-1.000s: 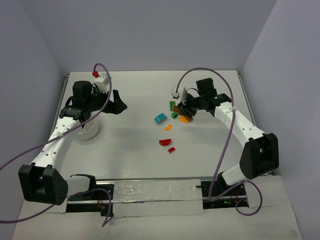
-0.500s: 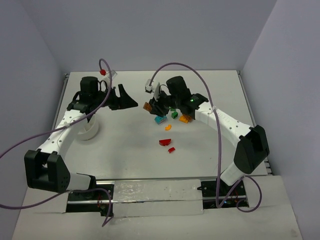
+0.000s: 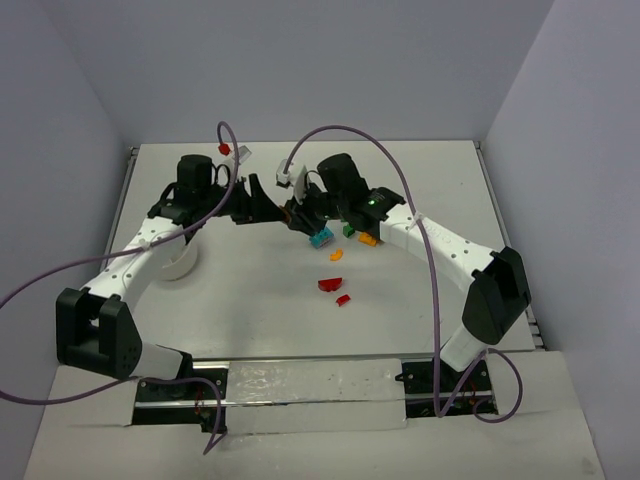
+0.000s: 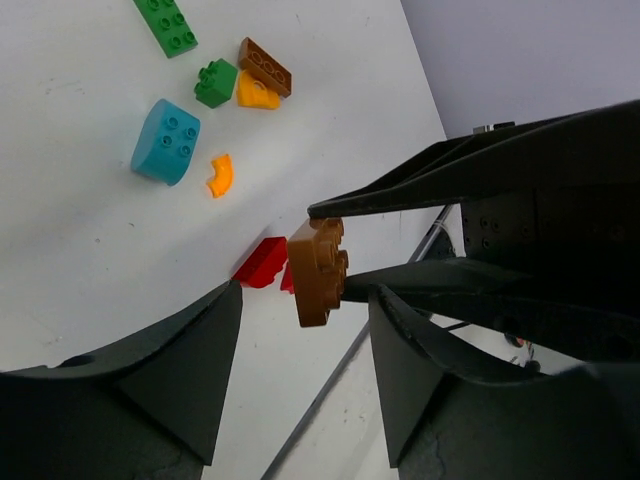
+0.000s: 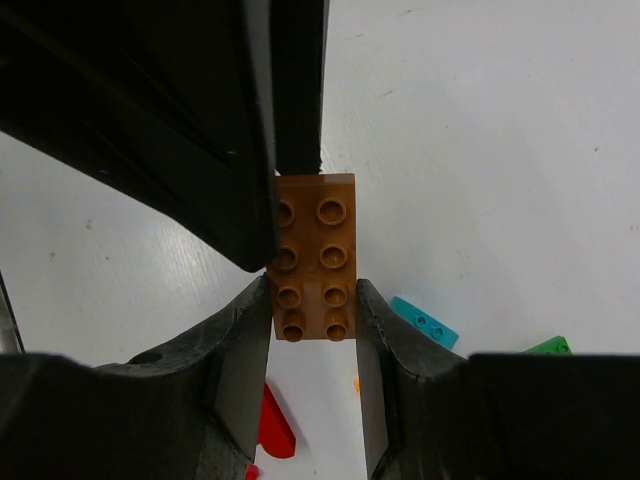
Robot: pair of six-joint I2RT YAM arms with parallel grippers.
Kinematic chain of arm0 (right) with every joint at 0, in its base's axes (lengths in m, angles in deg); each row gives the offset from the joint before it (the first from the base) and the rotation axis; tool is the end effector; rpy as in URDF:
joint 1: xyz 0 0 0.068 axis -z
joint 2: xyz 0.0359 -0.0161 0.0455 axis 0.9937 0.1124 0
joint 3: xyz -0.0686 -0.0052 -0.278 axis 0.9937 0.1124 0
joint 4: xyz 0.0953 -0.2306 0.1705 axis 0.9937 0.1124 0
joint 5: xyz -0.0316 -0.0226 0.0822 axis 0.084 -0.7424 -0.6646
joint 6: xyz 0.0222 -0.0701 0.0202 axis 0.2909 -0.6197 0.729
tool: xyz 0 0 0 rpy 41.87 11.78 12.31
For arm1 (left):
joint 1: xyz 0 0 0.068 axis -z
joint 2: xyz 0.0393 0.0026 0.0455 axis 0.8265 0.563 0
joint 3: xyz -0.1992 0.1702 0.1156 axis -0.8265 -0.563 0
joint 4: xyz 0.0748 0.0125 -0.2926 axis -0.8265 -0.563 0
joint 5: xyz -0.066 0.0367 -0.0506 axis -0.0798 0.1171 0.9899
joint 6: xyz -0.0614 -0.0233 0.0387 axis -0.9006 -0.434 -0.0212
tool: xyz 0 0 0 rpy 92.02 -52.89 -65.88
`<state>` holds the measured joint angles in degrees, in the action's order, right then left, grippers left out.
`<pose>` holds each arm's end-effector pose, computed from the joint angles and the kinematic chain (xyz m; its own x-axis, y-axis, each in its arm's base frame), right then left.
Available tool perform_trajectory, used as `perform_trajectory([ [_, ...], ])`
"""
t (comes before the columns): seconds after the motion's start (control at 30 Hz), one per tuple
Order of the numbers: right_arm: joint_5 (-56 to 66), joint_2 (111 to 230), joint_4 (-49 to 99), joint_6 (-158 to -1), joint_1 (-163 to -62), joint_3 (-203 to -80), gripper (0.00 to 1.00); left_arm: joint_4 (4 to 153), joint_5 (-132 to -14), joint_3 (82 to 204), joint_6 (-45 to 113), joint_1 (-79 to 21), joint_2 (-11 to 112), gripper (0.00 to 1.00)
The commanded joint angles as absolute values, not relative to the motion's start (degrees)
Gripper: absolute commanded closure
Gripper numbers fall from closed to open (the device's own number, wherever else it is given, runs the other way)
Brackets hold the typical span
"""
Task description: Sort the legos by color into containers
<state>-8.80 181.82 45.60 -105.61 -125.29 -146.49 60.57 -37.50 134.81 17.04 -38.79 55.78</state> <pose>0.3116 0.3097 0.3195 -0.1015 -0.4988 -0.8607 -0.9344 0.3446 -0.0896 0.3396 -0.1502 0.2988 -0.8135 -0.1071 -0.5717 0.4394 0.5307 -0.7248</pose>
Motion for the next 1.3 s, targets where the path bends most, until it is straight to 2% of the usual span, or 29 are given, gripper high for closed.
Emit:
perform_trajectory([
  [0.0,-8.07,181.86,45.19,-105.13,-126.35,-149.61,1.00,64.52,-34.88,137.62,15.09,-38.51,56.65,0.43],
  [0.07,-7.98,181.85,45.11,-104.96,-126.44,-149.70,1.00,64.96,-34.17,137.61,14.73,-38.51,56.91,0.52],
  [0.17,-8.07,181.60,45.09,-104.88,-126.60,-149.61,1.00,65.13,-33.09,137.45,14.39,-38.51,57.17,0.74],
  [0.2,-8.14,181.67,45.18,-104.87,-126.76,-149.76,1.00,65.28,-32.74,137.44,14.08,-38.59,57.25,0.88],
  [0.23,-8.16,181.68,45.40,-104.76,-126.84,-149.84,0.98,65.25,-32.59,137.34,13.93,-38.71,57.10,0.96],
  [0.27,-8.16,181.72,45.50,-104.58,-126.88,-149.91,0.84,65.18,-32.59,137.19,13.93,-38.81,56.89,1.00],
  [0.3,-8.05,181.77,45.46,-104.29,-126.88,-150.00,0.61,64.95,-33.05,136.98,14.25,-38.97,56.59,1.00],
  [0.33,-7.79,181.77,45.46,-103.76,-126.88,-150.05,0.43,64.59,-33.99,136.58,14.74,-39.48,55.88,1.00],
  [0.37,-7.42,181.77,45.46,-103.12,-126.88,-150.01,0.20,64.29,-34.97,136.14,15.25,-40.35,54.80,1.00],
  [0.4,-6.93,181.66,45.53,-102.71,-126.88,-149.93,0.00,63.42,-35.60,136.03,16.24,-41.33,54.03,1.00],
  [0.53,-5.61,180.55,45.98,-101.71,-126.27,-149.09,0.00,54.93,-37.07,138.64,23.29,-50.32,50.33,1.00],
  [0.63,-6.42,179.45,45.98,-100.27,-123.80,-147.37,0.00,39.97,-43.18,143.87,37.64,-55.37,49.26,1.00],
  [0.73,-6.32,178.73,45.98,-99.61,-121.07,-146.21,0.00,36.06,-55.03,142.34,43.16,-61.42,45.28,1.00],
  [0.87,-6.48,178.34,45.87,-98.72,-117.90,-144.43,0.00,33.50,-60.28,140.17,48.79,-69.95,41.16,1.00],
  [1.1,-6.37,178.68,45.45,-98.47,-115.21,-142.94,0.00,28.36,-52.26,143.74,59.59,-87.10,45.59,1.00],
  [1.27,-7.19,179.13,45.94,-98.78,-114.75,-142.91,0.00,23.98,-48.47,148.63,66.38,-91.43,53.71,0.97],
])
